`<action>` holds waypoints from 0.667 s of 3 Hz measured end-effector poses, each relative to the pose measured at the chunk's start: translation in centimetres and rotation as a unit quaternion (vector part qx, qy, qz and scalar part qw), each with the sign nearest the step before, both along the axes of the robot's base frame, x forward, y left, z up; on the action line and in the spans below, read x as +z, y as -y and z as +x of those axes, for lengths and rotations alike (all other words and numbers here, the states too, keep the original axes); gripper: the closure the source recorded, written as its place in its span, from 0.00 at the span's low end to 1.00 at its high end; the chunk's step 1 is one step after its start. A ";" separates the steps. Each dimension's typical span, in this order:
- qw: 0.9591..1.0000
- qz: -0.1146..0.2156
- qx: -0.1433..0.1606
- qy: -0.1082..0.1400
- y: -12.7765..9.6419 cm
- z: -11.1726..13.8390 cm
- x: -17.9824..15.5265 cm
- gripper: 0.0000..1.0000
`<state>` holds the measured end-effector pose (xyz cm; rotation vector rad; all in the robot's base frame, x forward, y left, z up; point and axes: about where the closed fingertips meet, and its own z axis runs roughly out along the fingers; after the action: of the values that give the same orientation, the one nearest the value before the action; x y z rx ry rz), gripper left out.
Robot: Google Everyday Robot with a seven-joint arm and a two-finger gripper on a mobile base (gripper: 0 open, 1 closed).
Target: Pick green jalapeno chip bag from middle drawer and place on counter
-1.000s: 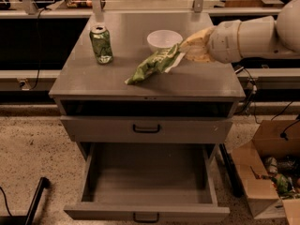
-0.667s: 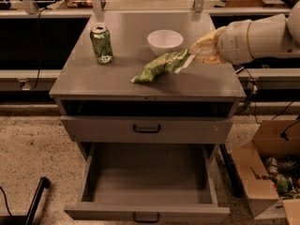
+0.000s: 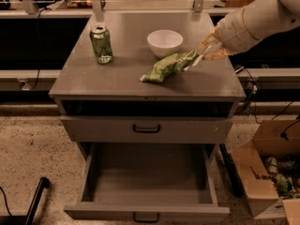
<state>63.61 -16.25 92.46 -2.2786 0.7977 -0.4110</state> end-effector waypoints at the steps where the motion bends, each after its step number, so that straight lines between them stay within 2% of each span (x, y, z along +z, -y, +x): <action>1: 0.997 -0.052 -0.005 -0.051 0.1 0.7 -1.5 1.00; 2: 0.994 -0.078 -0.008 -0.074 0.0 0.9 -2.5 0.83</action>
Offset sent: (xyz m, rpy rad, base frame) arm 0.0111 -0.0034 -0.0333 -0.2169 0.1943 -0.0320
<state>64.54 -16.27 89.92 -2.4721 0.8850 -0.3245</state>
